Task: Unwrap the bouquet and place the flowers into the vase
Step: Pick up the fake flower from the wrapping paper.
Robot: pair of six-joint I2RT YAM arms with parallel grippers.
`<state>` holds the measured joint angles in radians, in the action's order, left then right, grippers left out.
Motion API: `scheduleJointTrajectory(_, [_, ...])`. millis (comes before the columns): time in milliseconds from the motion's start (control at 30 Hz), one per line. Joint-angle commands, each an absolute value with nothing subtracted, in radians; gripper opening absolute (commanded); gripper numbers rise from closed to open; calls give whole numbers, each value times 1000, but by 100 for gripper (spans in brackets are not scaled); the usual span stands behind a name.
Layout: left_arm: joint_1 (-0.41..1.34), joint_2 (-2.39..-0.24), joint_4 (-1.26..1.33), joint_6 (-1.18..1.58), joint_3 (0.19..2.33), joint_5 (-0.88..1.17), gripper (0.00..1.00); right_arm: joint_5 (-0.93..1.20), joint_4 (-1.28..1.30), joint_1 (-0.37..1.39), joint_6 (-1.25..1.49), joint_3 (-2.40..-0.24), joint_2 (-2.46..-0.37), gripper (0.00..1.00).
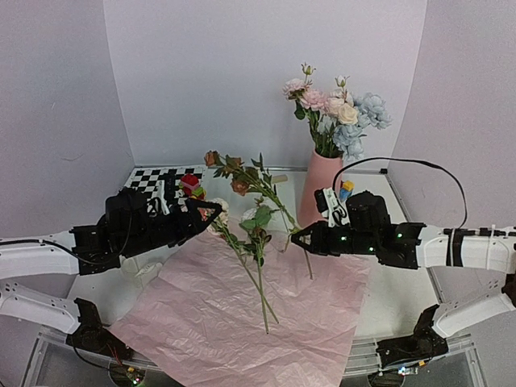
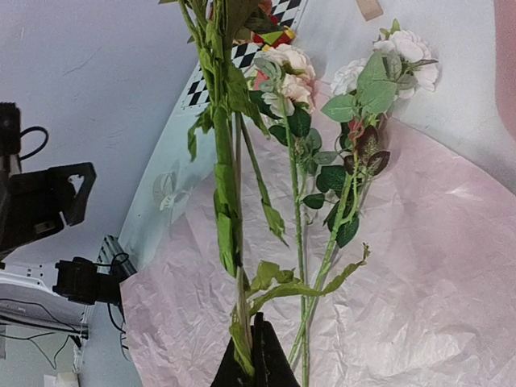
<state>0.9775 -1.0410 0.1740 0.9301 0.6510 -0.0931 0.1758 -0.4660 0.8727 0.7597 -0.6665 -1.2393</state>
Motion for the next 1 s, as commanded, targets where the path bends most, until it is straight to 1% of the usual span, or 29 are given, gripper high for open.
scheduleJointTrajectory(0, [990, -1145, 317, 929, 761, -14, 83, 196, -575, 914, 755, -639, -1173, 0])
scheduleJointTrajectory(133, [1003, -1251, 335, 954, 851, 45, 77, 192, -627, 950, 767, -611, -1151, 0])
scheduleJointTrajectory(267, [1033, -1279, 368, 939, 896, 39, 69, 178, -631, 987, 762, -617, -1143, 0])
scheduleJointTrajectory(367, [1052, -1287, 378, 927, 924, 42, 68, 180, -632, 1003, 758, -622, -1146, 0])
scheduleJointTrajectory(633, [1057, -1314, 380, 981, 929, 22, 61, 153, -637, 1037, 751, -626, -1141, 0])
scheduleJointTrajectory(967, [1063, -1367, 380, 998, 937, 29, 57, 143, -630, 1047, 731, -646, -1151, 0])
